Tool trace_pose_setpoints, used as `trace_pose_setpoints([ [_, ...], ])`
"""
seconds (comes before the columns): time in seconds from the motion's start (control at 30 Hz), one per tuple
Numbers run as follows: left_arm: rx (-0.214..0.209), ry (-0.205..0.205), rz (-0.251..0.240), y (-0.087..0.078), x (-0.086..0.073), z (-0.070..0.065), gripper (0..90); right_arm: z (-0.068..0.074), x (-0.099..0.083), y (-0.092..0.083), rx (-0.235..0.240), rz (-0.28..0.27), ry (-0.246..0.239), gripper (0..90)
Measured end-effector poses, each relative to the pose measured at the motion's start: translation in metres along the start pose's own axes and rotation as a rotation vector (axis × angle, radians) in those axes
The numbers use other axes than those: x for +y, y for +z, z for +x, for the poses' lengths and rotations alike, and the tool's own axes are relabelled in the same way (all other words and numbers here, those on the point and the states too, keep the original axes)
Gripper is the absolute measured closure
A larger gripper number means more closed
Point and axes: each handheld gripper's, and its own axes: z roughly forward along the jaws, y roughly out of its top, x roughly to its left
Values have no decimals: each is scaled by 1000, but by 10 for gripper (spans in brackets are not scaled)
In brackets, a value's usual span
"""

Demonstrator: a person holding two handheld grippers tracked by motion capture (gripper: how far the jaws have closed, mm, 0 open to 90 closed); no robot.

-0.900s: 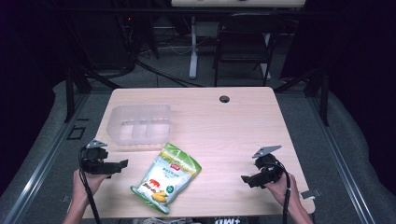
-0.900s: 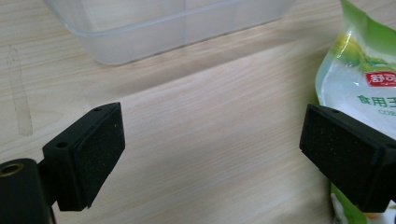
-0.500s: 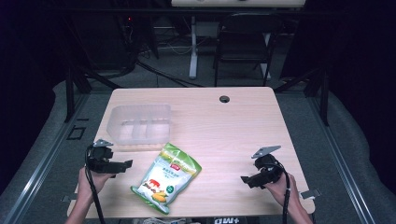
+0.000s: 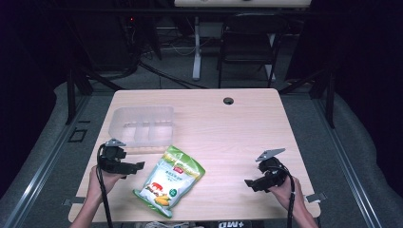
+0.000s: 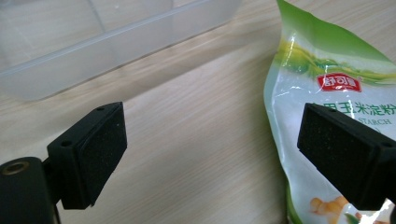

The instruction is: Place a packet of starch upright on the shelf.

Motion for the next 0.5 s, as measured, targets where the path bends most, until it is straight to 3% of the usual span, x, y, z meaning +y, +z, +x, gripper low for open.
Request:
trace_pose_setpoints([
  [0.5,-59,42,17,17,21,-19,73,1,0,0,-13,4,-8,101],
])
